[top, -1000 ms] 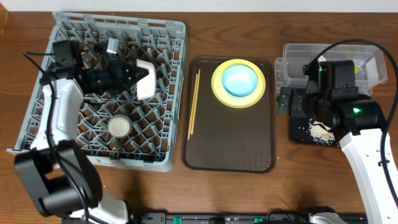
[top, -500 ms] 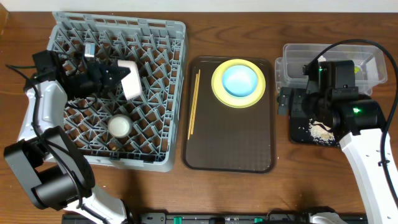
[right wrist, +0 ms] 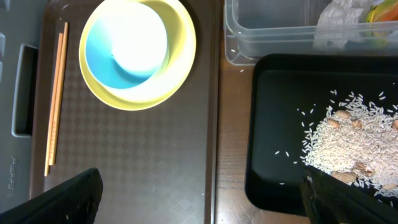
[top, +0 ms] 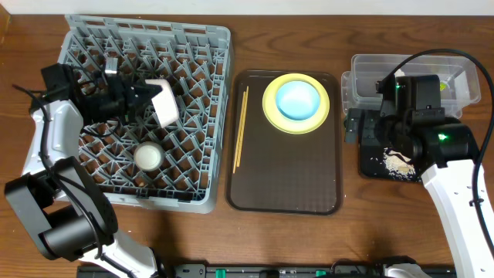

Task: Sort waste into correct bins and load items into the dishwasher
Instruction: 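Reach the left gripper toward the blue bowl on the yellow plate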

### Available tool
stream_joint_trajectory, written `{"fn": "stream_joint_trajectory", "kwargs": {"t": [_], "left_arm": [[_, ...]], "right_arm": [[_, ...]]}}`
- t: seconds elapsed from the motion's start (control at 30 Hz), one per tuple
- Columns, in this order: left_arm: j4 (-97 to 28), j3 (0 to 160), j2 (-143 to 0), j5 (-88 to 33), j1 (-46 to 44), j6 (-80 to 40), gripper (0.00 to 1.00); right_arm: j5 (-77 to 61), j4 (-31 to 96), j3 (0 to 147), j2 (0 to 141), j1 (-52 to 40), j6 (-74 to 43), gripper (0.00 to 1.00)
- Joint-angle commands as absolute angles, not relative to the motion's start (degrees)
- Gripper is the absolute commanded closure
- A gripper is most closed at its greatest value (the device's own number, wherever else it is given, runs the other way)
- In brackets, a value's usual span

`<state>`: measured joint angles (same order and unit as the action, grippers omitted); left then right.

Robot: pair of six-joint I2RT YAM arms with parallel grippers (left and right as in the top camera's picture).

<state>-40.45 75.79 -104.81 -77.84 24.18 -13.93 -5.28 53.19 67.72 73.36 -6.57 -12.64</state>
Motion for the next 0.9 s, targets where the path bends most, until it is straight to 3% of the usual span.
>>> {"fn": "stream_joint_trajectory", "kwargs": {"t": [0.0,0.2,0.43,0.47,0.57,0.6,0.87], "left_arm": [[-40.66,75.83,-105.58,-73.71,26.0,-21.12,0.94],[-42.04,75.44,-105.58,-70.28,26.17,-19.03,0.94],[-52.58,75.44,-105.56,-49.12,26.5,-14.76,0.87],[-52.95,75.44,-105.56,-48.75,26.74,-14.55,0.83],[-54.26,75.44,-105.54,-48.71,27.62,-13.96,0.57],[-54.61,75.44,-105.54,-48.18,27.79,-13.96,0.54],[-56.47,75.46,-101.6,-42.5,27.94,-12.47,0.46]], "right_arm": [[-4.73,53.63,67.77,73.52,-5.91,-13.02,0.01],[-4.73,53.6,67.77,73.52,-5.91,-13.02,0.01],[-4.73,53.58,67.77,73.52,-5.91,-13.02,0.01],[-4.73,53.58,67.77,73.52,-5.91,-13.02,0.01],[-4.73,53.6,67.77,73.52,-5.91,-13.02,0.01],[-4.73,53.6,67.77,73.52,-5.91,-13.02,0.01],[-4.71,53.58,67.77,73.52,-5.91,-13.02,0.01]]}}
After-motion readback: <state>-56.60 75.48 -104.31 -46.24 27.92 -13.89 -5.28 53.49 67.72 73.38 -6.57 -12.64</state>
